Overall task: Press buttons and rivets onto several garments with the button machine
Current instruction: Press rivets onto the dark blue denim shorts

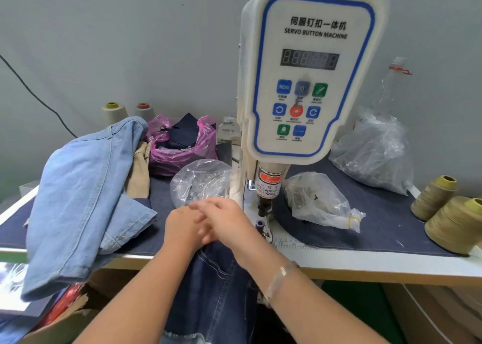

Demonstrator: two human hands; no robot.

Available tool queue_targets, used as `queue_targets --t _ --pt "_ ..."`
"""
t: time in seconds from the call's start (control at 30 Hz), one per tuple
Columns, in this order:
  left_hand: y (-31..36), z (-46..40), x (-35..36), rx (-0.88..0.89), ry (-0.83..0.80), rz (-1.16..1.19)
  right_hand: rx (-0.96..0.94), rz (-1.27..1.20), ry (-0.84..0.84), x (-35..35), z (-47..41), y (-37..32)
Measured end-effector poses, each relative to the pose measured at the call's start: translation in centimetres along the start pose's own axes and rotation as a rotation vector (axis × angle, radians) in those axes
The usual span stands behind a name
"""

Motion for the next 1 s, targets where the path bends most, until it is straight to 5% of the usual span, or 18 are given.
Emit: queue_targets --t 0.13,0.23,0.57,1.0 --pt "0.1 -0.5 -0.4 -0.033 0.006 -0.169 -0.274 0.834 0.074 2.1 -6.1 -1.1" --pt "0.2 -0.5 -0.5 -0.012 0.002 -0.192 -0.332 1.102 0.076 3.1 -8.9 -0.8" --pt "-0.3 -0.8 -0.2 -0.066 -0.079 -0.184 -0.591 1.453 0.085 6.2 -12.6 -0.9" --pt "-0.3 -1.0 0.0 -0.034 -0.064 -0.15 -0.602 1.423 0.119 5.9 -12.4 -0.7"
Point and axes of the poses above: each hand's wrist, its own z-axis away from the middle knuckle, its own x-axis out of the palm, y = z × x, the point moved 4 cm from there along -z, towards the middle knuckle, and after that the axes turned 9 degrees about y, right-handed, at the moved point
